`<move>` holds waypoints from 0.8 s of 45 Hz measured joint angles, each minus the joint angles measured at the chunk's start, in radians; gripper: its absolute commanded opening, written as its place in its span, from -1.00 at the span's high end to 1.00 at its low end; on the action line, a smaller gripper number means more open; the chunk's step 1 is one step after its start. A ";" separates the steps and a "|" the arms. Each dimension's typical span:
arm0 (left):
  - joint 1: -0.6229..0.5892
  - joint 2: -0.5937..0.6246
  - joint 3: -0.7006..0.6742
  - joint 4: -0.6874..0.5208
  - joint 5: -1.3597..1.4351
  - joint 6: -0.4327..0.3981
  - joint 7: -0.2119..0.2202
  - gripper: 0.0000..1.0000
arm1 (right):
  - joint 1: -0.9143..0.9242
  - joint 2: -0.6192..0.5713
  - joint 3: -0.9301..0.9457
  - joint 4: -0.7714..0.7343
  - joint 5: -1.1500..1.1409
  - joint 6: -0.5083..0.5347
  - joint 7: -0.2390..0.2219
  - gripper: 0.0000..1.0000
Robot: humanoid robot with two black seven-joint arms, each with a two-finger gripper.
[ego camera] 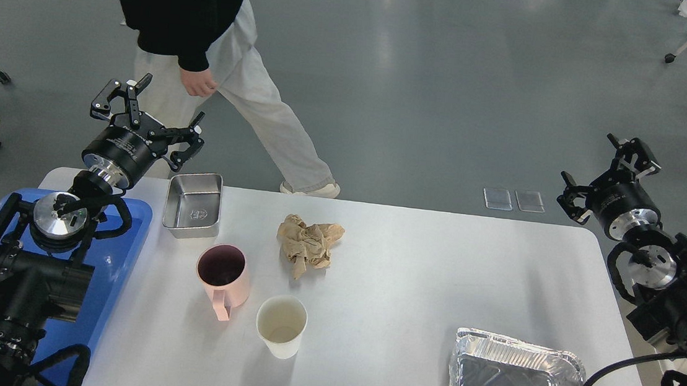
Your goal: Tidy desktop
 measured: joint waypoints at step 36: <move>0.029 0.022 -0.023 0.043 0.043 -0.017 -0.061 -0.96 | 0.009 0.007 0.001 -0.003 0.001 -0.012 0.001 -1.00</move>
